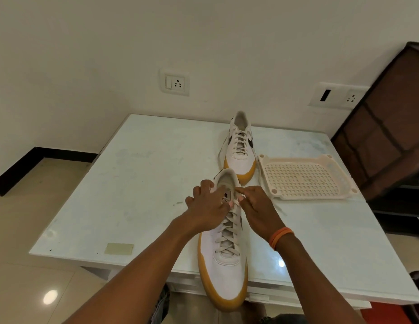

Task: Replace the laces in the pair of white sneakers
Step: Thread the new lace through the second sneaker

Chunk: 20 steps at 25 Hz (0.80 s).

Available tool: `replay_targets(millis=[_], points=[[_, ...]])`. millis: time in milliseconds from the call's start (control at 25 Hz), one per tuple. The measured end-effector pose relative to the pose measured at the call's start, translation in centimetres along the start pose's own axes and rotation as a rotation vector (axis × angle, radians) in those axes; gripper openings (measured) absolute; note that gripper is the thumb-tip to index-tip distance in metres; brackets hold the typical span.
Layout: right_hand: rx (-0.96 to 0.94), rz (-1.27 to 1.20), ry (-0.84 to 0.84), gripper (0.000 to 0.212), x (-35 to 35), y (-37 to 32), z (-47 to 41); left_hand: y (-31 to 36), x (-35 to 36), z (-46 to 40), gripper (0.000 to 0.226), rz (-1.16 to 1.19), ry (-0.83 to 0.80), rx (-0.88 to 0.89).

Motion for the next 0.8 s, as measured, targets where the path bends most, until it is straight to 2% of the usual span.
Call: replay_targets(millis=[160, 240, 320, 440, 560, 640, 720, 800], points=[[0.042, 0.209, 0.117, 0.03, 0.5, 0.5, 0.5, 0.8, 2.5, 1.9, 0.1, 0.207, -0.093, -0.101], [0.021, 0.255, 0.178, 0.024, 0.8, -0.2, 0.1, 1.3, 3.6, 2.9, 0.122, 0.166, -0.053, -0.119], [-0.02, 0.149, 0.232, 0.019, 0.4, -0.5, -0.4, 1.2, 3.6, 3.1, 0.133, 0.098, 0.038, -0.121], [-0.025, -0.022, 0.218, 0.016, 0.0, 0.3, -1.1, 0.4, 3.0, 2.5, 0.143, 0.125, 0.102, -0.125], [0.009, -0.23, 0.074, 0.027, 1.7, -0.2, -1.6, -1.7, 1.3, 1.3, 0.146, 0.195, 0.139, -0.118], [0.03, -0.269, -0.048, 0.029, 3.5, -1.2, -2.2, -4.0, -0.4, 0.0, 0.145, 0.258, 0.16, -0.115], [0.019, -0.128, -0.101, 0.03, 4.4, -1.7, -3.7, -6.6, -2.1, -1.2, 0.143, 0.322, 0.205, -0.13], [-0.006, 0.168, -0.03, 0.04, 4.1, -1.6, -6.2, -8.5, -3.4, -2.0, 0.138, 0.389, 0.28, -0.139]])
Point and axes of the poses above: each hand's wrist, its own z-axis away from the middle knuckle, its own x-axis out of the palm, y = z × x, the point moved 8 cm from there along -z, towards the middle knuckle, and after that the axes turned 1 degree about -y, right-handed, at the moved point
